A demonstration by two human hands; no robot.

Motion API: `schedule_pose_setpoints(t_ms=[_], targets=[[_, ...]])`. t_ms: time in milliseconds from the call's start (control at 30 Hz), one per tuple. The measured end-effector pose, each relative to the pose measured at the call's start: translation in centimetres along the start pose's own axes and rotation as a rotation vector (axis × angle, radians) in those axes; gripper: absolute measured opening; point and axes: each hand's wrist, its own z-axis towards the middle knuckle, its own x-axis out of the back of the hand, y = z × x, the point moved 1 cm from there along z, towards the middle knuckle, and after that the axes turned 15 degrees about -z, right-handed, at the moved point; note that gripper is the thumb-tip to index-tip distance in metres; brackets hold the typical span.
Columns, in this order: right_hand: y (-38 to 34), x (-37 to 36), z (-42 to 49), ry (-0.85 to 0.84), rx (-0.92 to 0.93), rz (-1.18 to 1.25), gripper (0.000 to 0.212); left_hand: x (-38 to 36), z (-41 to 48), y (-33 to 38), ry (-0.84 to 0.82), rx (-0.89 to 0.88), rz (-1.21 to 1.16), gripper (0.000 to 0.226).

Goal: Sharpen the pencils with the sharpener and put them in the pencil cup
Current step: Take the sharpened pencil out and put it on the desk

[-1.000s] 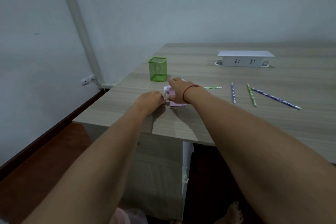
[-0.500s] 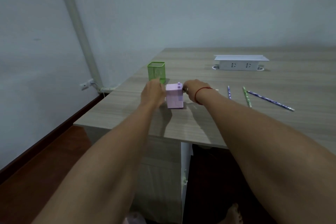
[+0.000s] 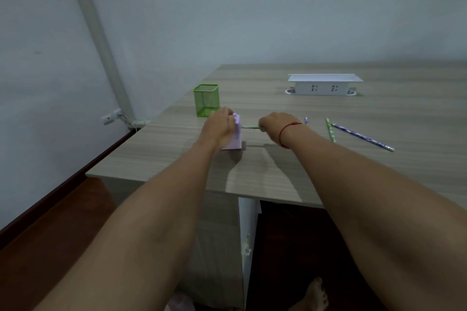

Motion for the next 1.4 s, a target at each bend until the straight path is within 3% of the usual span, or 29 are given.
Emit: schedule_pose_setpoints(t_ms=[200,500,633,767,1400], targets=[[7.7,-0.6,-4.3,-0.027,-0.213,0.042,0.030,-1.7,-0.6,1.1,0.044,-0.008,0.036,0.031],[6.2,-1.5,-4.4,0.013,-0.280,0.107,0.028,-4.1,-1.6,2.7,0.041,-0.053,-0.043,0.043],[5.6,-1.8,-3.8,0.045,-0.316,0.130,0.023,-4.6,-1.5,2.1,0.109,-0.092,-0.083,0.034],[5.1,-2.2,-3.1,0.059,-0.340,0.179,0.021,-4.9,-1.2,2.0,0.151,-0.116,-0.115,0.044],[3.6,-4.0,-0.9,0.041,-0.471,0.302,0.029,-5.2,-1.5,1.2,0.198,-0.203,-0.072,0.044]])
